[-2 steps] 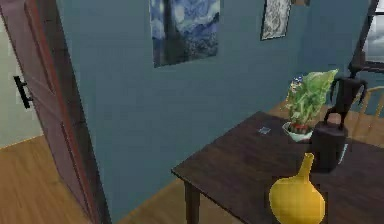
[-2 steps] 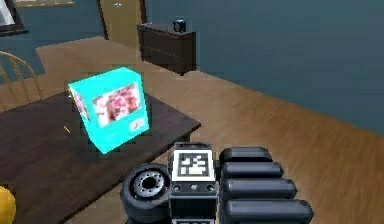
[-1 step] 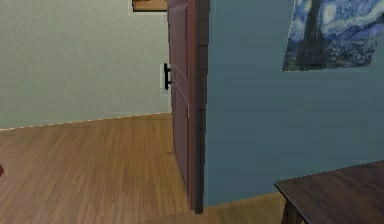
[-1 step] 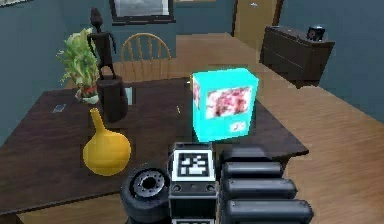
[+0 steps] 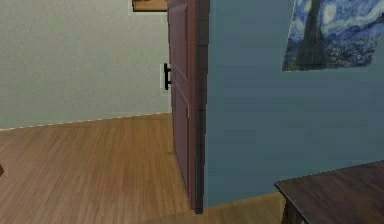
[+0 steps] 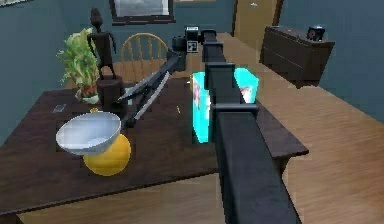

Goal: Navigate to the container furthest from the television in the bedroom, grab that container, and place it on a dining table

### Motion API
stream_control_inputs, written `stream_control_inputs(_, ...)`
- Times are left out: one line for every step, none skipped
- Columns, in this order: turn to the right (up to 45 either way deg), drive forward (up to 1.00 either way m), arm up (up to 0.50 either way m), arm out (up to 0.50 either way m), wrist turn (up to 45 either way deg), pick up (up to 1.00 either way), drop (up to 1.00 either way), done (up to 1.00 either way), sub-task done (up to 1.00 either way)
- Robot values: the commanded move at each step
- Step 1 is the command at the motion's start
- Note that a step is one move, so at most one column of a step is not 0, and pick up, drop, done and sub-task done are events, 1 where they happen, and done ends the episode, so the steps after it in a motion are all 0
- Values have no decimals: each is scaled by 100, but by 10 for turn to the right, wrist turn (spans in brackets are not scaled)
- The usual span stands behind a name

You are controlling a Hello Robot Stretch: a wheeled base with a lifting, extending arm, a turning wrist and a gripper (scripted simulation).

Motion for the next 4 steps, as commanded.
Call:
stream_control_inputs(0, 0, 0, 0, 450, 0, 0, 0, 0)
stream_control_inputs(0, 0, 0, 0, 360, 0, 0, 0, 0)
stream_control_inputs(0, 0, -2, 0, 0, 0, 0, 0, 0)
stream_control_inputs(0, 0, -32, 0, 0, 0, 0, 0, 0)
